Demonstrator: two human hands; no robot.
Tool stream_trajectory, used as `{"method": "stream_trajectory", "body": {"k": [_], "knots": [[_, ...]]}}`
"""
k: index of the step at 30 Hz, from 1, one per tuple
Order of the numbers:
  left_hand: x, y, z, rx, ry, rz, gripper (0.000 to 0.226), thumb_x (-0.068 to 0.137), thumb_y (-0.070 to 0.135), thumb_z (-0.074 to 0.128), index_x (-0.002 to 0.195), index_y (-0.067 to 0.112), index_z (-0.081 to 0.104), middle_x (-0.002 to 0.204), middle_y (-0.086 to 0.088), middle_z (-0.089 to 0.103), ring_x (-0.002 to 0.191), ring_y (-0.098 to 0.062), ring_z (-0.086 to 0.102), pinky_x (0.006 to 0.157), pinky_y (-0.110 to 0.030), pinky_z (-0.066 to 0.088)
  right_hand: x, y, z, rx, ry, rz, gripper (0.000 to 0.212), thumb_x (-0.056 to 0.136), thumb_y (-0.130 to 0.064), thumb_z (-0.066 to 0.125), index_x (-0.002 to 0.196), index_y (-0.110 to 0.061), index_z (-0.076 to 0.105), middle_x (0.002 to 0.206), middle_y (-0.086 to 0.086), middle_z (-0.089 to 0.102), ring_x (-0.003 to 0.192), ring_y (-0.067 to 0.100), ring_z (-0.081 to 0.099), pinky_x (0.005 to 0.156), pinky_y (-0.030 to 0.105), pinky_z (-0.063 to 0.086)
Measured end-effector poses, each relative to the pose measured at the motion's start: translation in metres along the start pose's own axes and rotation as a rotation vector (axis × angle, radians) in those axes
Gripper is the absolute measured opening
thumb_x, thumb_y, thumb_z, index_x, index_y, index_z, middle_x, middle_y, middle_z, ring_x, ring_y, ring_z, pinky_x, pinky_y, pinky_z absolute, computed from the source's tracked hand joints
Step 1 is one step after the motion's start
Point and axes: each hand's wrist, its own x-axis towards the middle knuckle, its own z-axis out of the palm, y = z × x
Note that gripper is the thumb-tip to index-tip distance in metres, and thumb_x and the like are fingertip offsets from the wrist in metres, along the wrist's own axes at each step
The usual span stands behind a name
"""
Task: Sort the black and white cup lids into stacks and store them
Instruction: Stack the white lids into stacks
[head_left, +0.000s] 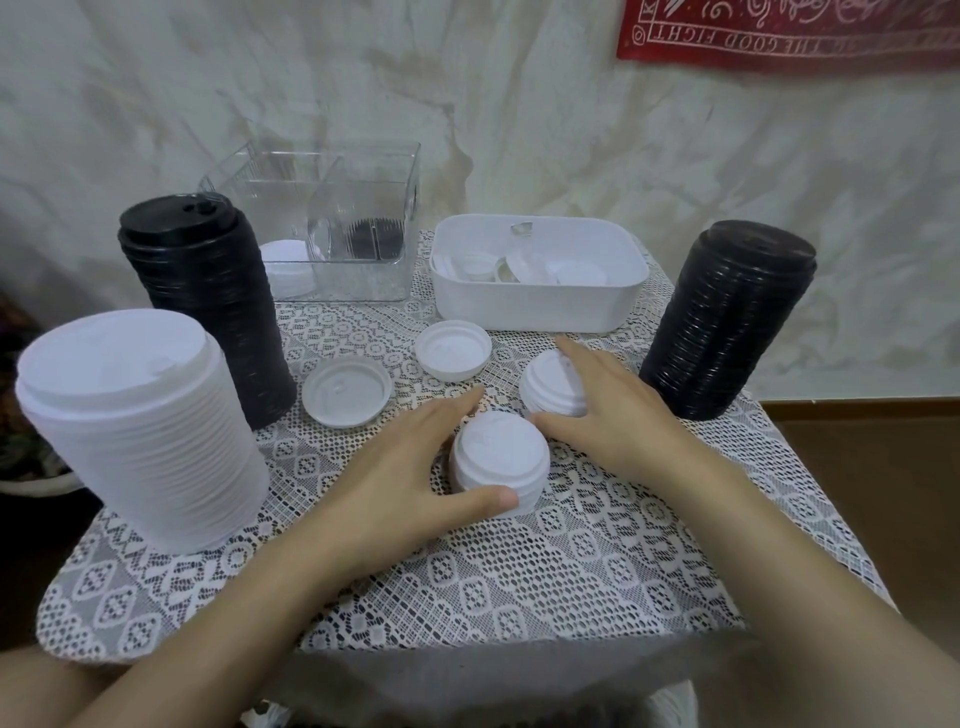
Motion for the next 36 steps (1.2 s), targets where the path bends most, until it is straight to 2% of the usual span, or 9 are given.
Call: {"method": "stream_trajectory", "body": {"k": [9, 13, 22, 24, 27, 30, 33, 34, 36], "knots": [[-0.001, 0.000, 0.006, 0.013, 0.063, -0.005, 0.089, 0.078, 0.077, 0.066, 0.156, 0.046, 0.035, 0.145, 0.026, 0.045, 0.132, 0.005, 0.036, 0.103, -0.027, 0.033, -0.002, -0.001, -0.001, 0.041, 0.007, -0.008, 0.097, 0.089, -0.062, 0.068, 0.163, -0.041, 0.010, 0.166, -0.003, 0.025, 0.152, 0.023, 0.029, 0.117, 0.042, 0.030], [-0.002, 0.003, 0.003, 0.034, 0.042, -0.005, 0.088, 0.078, 0.073, 0.069, 0.155, 0.046, 0.037, 0.130, 0.033, 0.038, 0.126, 0.007, 0.035, 0.100, -0.026, 0.032, 0.000, 0.001, 0.000, 0.034, 0.010, -0.007, 0.097, 0.088, -0.064, 0.068, 0.163, -0.042, 0.011, 0.164, -0.003, 0.028, 0.149, 0.023, 0.032, 0.114, 0.042, 0.033], [-0.001, 0.003, 0.004, 0.058, 0.020, -0.041, 0.092, 0.075, 0.074, 0.070, 0.155, 0.045, 0.036, 0.141, 0.013, 0.050, 0.128, -0.003, 0.040, 0.105, -0.030, 0.037, -0.004, -0.005, -0.002, 0.157, 0.061, -0.040, 0.096, 0.083, -0.066, 0.072, 0.161, -0.040, 0.023, 0.163, -0.005, 0.033, 0.148, 0.019, 0.034, 0.117, 0.045, 0.032], [-0.002, 0.001, 0.005, 0.057, 0.024, -0.043, 0.093, 0.074, 0.077, 0.068, 0.155, 0.048, 0.034, 0.134, 0.014, 0.050, 0.127, -0.006, 0.044, 0.107, -0.034, 0.040, -0.007, -0.011, -0.006, 0.290, 0.037, -0.086, 0.094, 0.081, -0.061, 0.077, 0.159, -0.042, 0.029, 0.159, -0.011, 0.038, 0.142, 0.012, 0.039, 0.116, 0.038, 0.038], [-0.003, -0.002, 0.006, -0.004, 0.015, -0.024, 0.090, 0.073, 0.083, 0.065, 0.152, 0.049, 0.038, 0.124, 0.023, 0.051, 0.119, -0.001, 0.046, 0.102, -0.035, 0.044, -0.015, -0.019, -0.013, 0.375, -0.114, -0.157, 0.089, 0.079, -0.044, 0.085, 0.155, -0.043, 0.038, 0.137, -0.033, 0.046, 0.120, -0.015, 0.050, 0.100, 0.012, 0.042], [-0.004, -0.004, 0.006, -0.062, 0.027, 0.023, 0.076, 0.071, 0.086, 0.061, 0.140, 0.058, 0.045, 0.118, 0.036, 0.054, 0.114, 0.006, 0.047, 0.098, -0.032, 0.046, -0.019, -0.020, -0.008, 0.292, -0.150, -0.207, 0.089, 0.078, -0.043, 0.087, 0.152, -0.046, 0.038, 0.145, -0.030, 0.044, 0.129, -0.010, 0.046, 0.111, 0.019, 0.036], [-0.005, -0.002, 0.004, -0.083, 0.035, 0.021, 0.070, 0.073, 0.079, 0.069, 0.136, 0.070, 0.039, 0.120, 0.053, 0.040, 0.120, 0.016, 0.041, 0.096, -0.021, 0.038, -0.021, -0.020, -0.011, 0.345, -0.155, -0.182, 0.071, 0.083, -0.040, 0.082, 0.138, -0.054, 0.040, 0.122, -0.044, 0.043, 0.106, -0.026, 0.051, 0.087, 0.001, 0.040], [-0.005, -0.003, 0.004, -0.071, 0.036, 0.018, 0.076, 0.074, 0.077, 0.069, 0.142, 0.063, 0.039, 0.125, 0.051, 0.036, 0.124, 0.014, 0.039, 0.098, -0.023, 0.035, -0.020, -0.019, -0.011, 0.351, -0.143, -0.162, 0.070, 0.085, -0.042, 0.080, 0.141, -0.051, 0.040, 0.120, -0.042, 0.043, 0.105, -0.021, 0.053, 0.082, 0.000, 0.040], [-0.004, -0.006, 0.006, -0.041, 0.050, 0.019, 0.085, 0.076, 0.077, 0.069, 0.151, 0.052, 0.037, 0.139, 0.038, 0.040, 0.133, 0.008, 0.036, 0.104, -0.029, 0.035, -0.017, -0.016, -0.013, 0.334, -0.094, -0.145, 0.081, 0.085, -0.047, 0.078, 0.154, -0.041, 0.037, 0.133, -0.030, 0.044, 0.118, -0.004, 0.049, 0.092, 0.009, 0.040]]}}
